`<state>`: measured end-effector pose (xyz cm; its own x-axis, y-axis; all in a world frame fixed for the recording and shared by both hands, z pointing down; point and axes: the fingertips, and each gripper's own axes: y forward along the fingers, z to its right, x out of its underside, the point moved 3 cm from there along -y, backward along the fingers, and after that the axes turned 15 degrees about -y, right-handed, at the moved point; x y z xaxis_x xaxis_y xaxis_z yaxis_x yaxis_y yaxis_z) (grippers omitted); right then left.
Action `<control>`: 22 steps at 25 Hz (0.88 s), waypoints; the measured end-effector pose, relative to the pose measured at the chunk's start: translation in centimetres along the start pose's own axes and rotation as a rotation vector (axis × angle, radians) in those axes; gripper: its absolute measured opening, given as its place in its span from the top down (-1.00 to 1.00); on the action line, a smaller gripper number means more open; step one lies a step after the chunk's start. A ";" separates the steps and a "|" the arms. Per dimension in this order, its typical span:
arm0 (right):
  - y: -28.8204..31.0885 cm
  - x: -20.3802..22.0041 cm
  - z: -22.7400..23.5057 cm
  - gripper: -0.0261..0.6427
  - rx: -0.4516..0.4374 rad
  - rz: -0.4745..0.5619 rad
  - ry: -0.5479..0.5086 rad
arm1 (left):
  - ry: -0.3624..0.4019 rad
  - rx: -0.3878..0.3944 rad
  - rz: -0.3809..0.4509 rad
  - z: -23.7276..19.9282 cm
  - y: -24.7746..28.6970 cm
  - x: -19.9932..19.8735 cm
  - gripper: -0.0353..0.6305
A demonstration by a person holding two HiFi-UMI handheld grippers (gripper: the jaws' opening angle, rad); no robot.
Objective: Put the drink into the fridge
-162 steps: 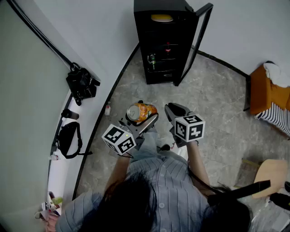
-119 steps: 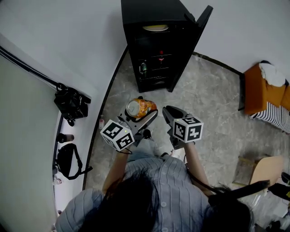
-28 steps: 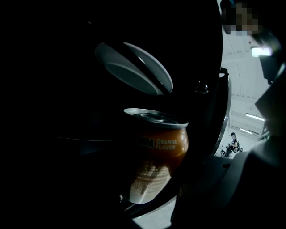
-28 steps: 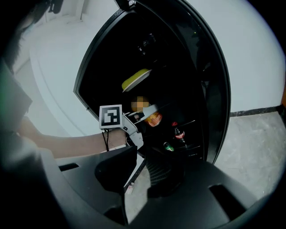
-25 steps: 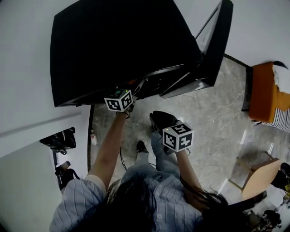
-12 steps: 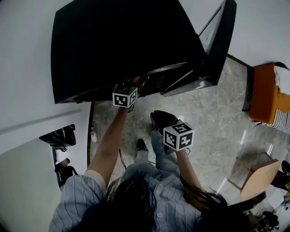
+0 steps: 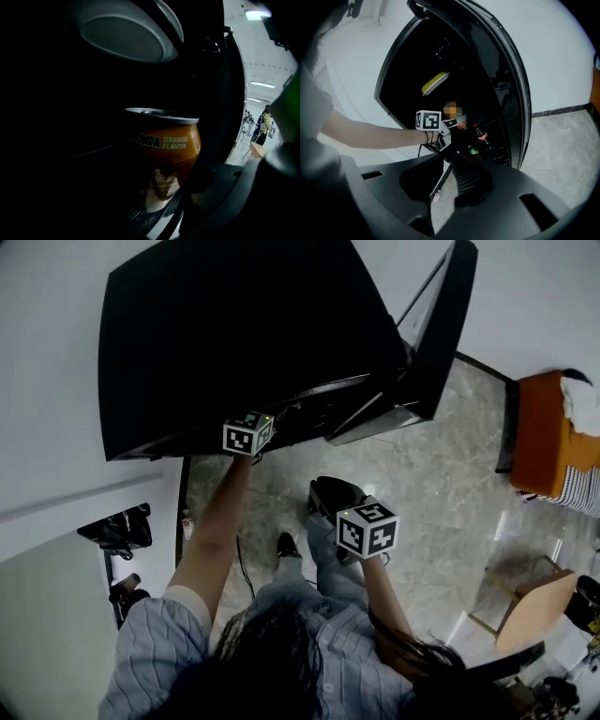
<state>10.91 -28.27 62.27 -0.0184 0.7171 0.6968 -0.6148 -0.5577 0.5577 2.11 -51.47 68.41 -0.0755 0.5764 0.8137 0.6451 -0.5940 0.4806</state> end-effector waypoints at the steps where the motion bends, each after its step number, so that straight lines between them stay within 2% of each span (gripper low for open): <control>1: -0.2 0.1 0.3 0.71 0.007 0.002 0.007 | -0.015 0.008 -0.021 -0.2 0.3 0.0 -0.18; 4: -0.8 0.2 1.3 0.71 0.026 0.013 0.031 | -0.079 0.018 -0.101 -0.2 0.9 -0.1 -0.19; 6: -1.0 0.2 1.7 0.71 0.033 0.018 0.043 | -0.096 0.024 -0.123 -0.1 1.1 -0.2 -0.21; 10: -1.2 -0.1 1.6 0.71 0.034 0.029 0.041 | -0.116 -0.003 -0.128 -0.1 0.5 0.1 -0.23; 14: -1.8 -0.1 1.2 0.71 0.039 0.036 0.036 | -0.194 -0.005 -0.124 0.1 -1.0 0.9 -0.23; 17: -2.1 0.1 0.6 0.71 0.043 0.040 0.034 | -0.267 0.004 -0.091 0.7 -2.8 1.4 -0.22; 19: -2.3 -0.1 0.0 0.71 0.041 0.048 0.023 | -0.318 0.036 -0.060 1.6 -4.1 1.6 -0.22; 22: -2.6 -0.5 -1.2 0.71 0.040 0.066 0.001 | -0.387 0.138 -0.046 3.9 -6.1 2.8 -0.22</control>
<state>11.55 -26.70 59.92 -0.0588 0.6785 0.7323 -0.5802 -0.6201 0.5280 0.91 -44.07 66.52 0.1679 0.7848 0.5966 0.7459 -0.4968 0.4436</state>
